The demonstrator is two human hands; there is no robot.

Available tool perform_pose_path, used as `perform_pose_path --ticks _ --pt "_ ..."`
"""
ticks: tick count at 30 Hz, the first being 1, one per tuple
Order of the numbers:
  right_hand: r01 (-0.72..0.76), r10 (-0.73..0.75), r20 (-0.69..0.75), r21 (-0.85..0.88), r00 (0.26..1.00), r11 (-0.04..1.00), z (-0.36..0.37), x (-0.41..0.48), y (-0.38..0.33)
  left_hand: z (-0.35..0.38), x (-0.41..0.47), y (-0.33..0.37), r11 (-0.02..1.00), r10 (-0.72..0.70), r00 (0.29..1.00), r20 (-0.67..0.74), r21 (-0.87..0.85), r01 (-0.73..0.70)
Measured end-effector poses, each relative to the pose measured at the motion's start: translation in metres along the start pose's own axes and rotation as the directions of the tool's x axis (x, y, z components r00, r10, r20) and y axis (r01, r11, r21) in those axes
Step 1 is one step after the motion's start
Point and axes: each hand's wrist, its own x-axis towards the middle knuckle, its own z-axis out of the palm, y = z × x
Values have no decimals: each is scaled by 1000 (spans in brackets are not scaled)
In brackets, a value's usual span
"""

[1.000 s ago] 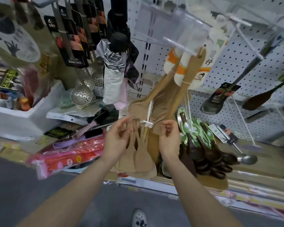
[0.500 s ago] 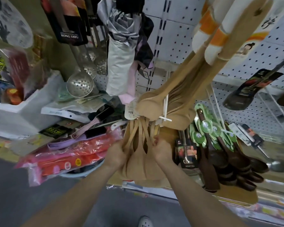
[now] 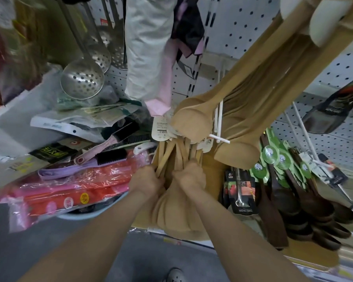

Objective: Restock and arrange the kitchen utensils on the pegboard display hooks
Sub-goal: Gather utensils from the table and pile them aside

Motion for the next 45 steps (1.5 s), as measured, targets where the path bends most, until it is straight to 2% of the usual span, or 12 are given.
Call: perform_pose_path --ticks 5,11,19,23,27,31,35,37,40,43,45 --pt "2 -4 28 56 1000 998 -13 -3 13 -11 -6 -1 992 -92 996 -10 -89 91" --pt "12 -21 51 185 998 983 -21 -14 17 -29 -23 0 998 -29 1000 6 -63 29" --pt "-28 9 84 236 996 971 -20 -40 18 -38 -50 -13 990 -106 993 57 -88 111" --pt "-31 15 66 255 998 966 -16 -57 19 -47 -63 -19 977 -115 991 66 -173 125" --pt "-39 -6 147 303 989 952 -16 -82 18 -53 -80 -18 944 -98 983 155 -297 141" --pt "6 -52 150 294 987 956 -16 -105 23 -48 -94 -28 901 -111 960 257 -381 206" --pt "32 -77 130 321 989 947 -7 -135 29 -2 -85 -91 855 -104 929 355 -446 266" --pt "48 -91 124 312 988 949 -3 -150 32 3 -97 -102 838 -84 930 358 -479 260" --pt "94 -128 99 298 987 950 -6 -184 28 -42 -154 -67 738 -51 940 337 -622 263" --pt "138 -177 126 271 976 953 -13 -218 25 -71 -198 -40 510 -22 905 425 -774 375" --pt "198 -231 129 229 964 953 -17 -240 23 -80 -215 -32 492 4 894 449 -779 389"
